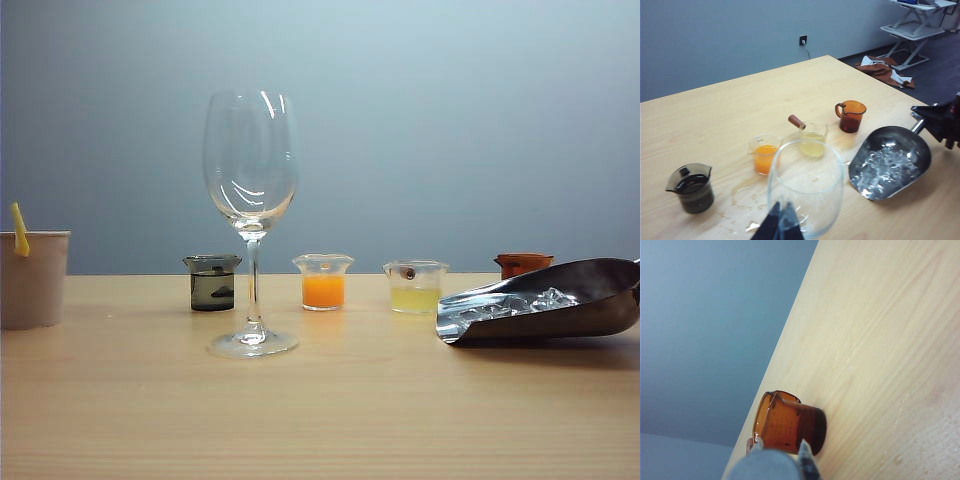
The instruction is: Pick up the ice scoop on the desk filled with ice cubes, pour the ice into the goblet, and finally put the scoop back on the table.
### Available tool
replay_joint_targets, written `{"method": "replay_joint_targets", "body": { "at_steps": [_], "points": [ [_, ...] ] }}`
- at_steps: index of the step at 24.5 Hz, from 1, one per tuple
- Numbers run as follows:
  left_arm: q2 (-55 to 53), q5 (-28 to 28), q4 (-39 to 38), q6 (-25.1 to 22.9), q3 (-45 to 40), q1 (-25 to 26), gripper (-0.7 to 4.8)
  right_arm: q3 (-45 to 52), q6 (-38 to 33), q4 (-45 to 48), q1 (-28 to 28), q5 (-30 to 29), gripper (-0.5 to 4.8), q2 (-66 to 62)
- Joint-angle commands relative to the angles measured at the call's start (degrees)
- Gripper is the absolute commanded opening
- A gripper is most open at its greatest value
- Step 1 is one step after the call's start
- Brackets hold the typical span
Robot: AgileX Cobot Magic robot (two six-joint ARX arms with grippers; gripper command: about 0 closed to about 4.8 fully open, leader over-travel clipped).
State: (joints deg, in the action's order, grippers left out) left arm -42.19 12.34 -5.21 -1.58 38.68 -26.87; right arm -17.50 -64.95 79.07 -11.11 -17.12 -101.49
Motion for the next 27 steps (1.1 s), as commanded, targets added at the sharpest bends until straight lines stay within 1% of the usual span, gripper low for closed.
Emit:
{"method": "replay_joint_targets", "body": {
  "at_steps": [1, 8, 10, 14, 20, 24, 27],
  "points": [
    [0.0, -2.2, -1.6, -0.2, 0.5, 0.0, -0.06, 0.0, 0.1, 1.3, 0.0, 0.6, -0.02, 0.1],
    [0.0, -2.2, -7.8, -0.2, 0.5, 0.0, -0.06, 0.0, -4.4, 1.8, 0.0, 0.1, -0.02, 0.5],
    [0.0, -2.3, -10.3, -0.2, 0.5, 0.0, -0.06, -0.6, -5.9, 1.8, 0.1, -1.6, -0.05, 0.9],
    [0.0, -2.2, -10.4, -0.2, 0.5, 0.0, -0.05, -2.1, -7.7, 1.7, 0.7, -2.3, -0.05, 2.9],
    [0.0, -2.2, -10.4, -0.2, 0.5, 0.0, -0.06, -5.5, -12.4, -0.2, 0.8, -2.6, -0.06, 5.6],
    [0.0, -2.2, -10.5, -0.2, 0.5, 0.0, -0.06, -7.4, -15.5, -5.1, 1.5, -2.5, -0.06, 7.3],
    [0.0, -2.2, -10.5, -0.2, 0.5, 0.0, -0.06, -8.8, -16.2, -8.4, 2.4, -3.0, -0.06, 8.3]
  ]
}}
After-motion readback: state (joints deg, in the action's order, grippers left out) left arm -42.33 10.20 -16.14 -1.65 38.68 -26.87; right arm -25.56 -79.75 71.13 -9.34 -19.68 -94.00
